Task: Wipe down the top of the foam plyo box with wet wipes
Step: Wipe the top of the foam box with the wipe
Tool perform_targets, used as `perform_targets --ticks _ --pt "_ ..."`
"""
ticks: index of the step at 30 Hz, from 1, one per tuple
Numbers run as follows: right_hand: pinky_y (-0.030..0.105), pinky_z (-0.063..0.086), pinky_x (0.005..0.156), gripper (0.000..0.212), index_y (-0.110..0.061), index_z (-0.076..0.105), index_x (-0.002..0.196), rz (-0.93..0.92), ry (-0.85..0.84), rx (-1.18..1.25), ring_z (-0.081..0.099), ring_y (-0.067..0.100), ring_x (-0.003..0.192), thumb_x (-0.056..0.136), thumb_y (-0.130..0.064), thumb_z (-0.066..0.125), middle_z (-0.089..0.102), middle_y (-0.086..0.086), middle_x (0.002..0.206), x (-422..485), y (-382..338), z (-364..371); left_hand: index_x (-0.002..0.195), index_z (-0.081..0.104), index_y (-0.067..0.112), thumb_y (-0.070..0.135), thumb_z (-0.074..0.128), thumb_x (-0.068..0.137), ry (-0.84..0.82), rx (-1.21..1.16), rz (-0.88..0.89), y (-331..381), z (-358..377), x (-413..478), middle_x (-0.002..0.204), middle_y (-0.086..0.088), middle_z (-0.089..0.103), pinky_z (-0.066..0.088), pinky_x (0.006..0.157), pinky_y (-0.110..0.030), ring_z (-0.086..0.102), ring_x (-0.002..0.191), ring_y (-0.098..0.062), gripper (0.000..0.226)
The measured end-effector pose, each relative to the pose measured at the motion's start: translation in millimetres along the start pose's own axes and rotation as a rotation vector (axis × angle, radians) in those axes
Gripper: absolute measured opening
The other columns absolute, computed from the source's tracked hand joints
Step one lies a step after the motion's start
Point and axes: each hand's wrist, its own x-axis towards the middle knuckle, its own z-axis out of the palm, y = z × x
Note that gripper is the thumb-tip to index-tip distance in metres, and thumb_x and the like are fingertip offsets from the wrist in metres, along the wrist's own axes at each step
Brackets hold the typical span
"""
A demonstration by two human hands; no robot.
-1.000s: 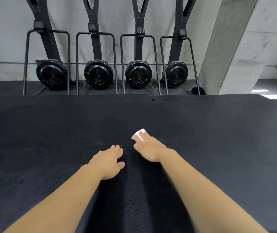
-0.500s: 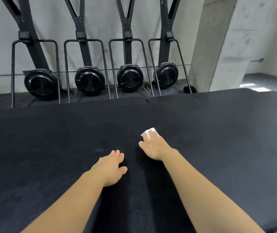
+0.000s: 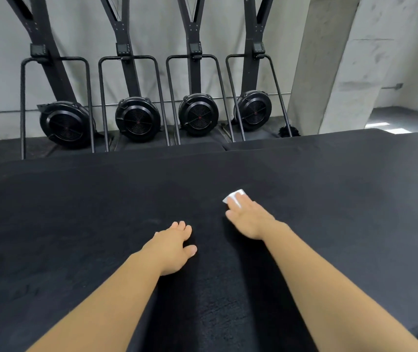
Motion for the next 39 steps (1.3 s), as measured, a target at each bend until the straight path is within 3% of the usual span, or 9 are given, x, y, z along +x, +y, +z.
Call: perform_targets --ticks 4,8,15,20,24,26,30,39 --pt "0.041 0.03 0.111 0.046 -0.03 0.033 0.147 0.166 0.012 0.027 0.037 0.028 0.128 0.102 -0.034 0.029 0.024 -0.007 0.151 6 35 -19 0.155 0.006 0.018 0.032 0.036 0.105 -0.004 -0.008 0.001 1 0 0 0.162 0.004 -0.005 0.005 0.121 -0.04 -0.007 0.149 -0.013 0.061" --pt "0.045 0.026 0.115 0.051 -0.029 0.028 0.15 0.235 0.035 0.052 0.029 0.026 0.134 0.1 -0.04 0.029 0.02 -0.006 0.151 -3 27 -10 0.155 0.006 0.018 0.032 0.036 0.105 -0.011 -0.011 -0.007 2 -1 0 0.162 0.004 -0.005 0.006 0.121 -0.041 -0.007 0.149 -0.014 0.06" --pt "0.039 0.026 0.114 0.049 -0.025 0.033 0.144 0.005 -0.009 -0.002 0.032 0.023 0.13 0.099 -0.043 0.033 0.028 -0.007 0.142 -54 -39 29 0.155 0.006 0.018 0.035 0.035 0.105 -0.013 0.053 -0.012 7 -3 -4 0.163 0.001 -0.004 0.008 0.121 -0.041 -0.005 0.149 -0.017 0.061" --pt "0.038 0.008 0.123 0.06 -0.02 0.012 0.158 -0.079 -0.158 -0.125 0.004 0.019 0.15 0.105 -0.046 0.021 0.004 -0.001 0.163 -67 -68 45 0.155 0.013 0.015 0.032 0.036 0.104 -0.015 0.091 0.012 7 -6 -8 0.163 -0.002 0.002 0.013 0.121 -0.04 0.003 0.15 -0.02 0.058" --pt "0.039 0.022 0.117 0.045 -0.03 0.031 0.147 -0.068 -0.141 -0.029 0.031 0.021 0.136 0.102 -0.033 0.028 0.024 -0.009 0.149 -55 -58 28 0.154 0.014 0.014 0.035 0.036 0.104 -0.03 0.094 0.007 8 -9 -9 0.163 -0.003 0.006 0.015 0.12 -0.041 0.008 0.149 -0.021 0.059" --pt "0.04 0.028 0.112 0.042 -0.034 0.034 0.143 0.004 -0.106 -0.013 0.036 0.024 0.129 0.101 -0.033 0.031 0.025 -0.012 0.145 -47 -45 18 0.155 0.014 0.014 0.035 0.035 0.104 -0.038 0.095 0.004 8 -10 -9 0.163 -0.004 0.006 0.014 0.12 -0.042 0.007 0.149 -0.021 0.059" --pt "0.038 0.028 0.11 0.046 -0.037 0.029 0.146 0.134 -0.079 -0.033 0.033 0.024 0.133 0.1 -0.036 0.031 0.019 -0.013 0.151 -35 -21 3 0.155 0.006 0.014 0.033 0.034 0.105 -0.04 0.074 0.014 7 -10 -9 0.163 -0.003 -0.003 0.01 0.121 -0.042 -0.003 0.15 -0.02 0.061" --pt "0.043 0.024 0.115 0.05 -0.038 0.022 0.151 0.345 -0.081 -0.044 0.026 0.026 0.142 0.101 -0.043 0.028 0.013 -0.012 0.156 -14 17 -21 0.156 0.007 0.015 0.031 0.035 0.105 -0.034 0.034 0.016 7 -10 -7 0.163 -0.002 -0.003 0.008 0.121 -0.042 -0.002 0.15 -0.019 0.061"
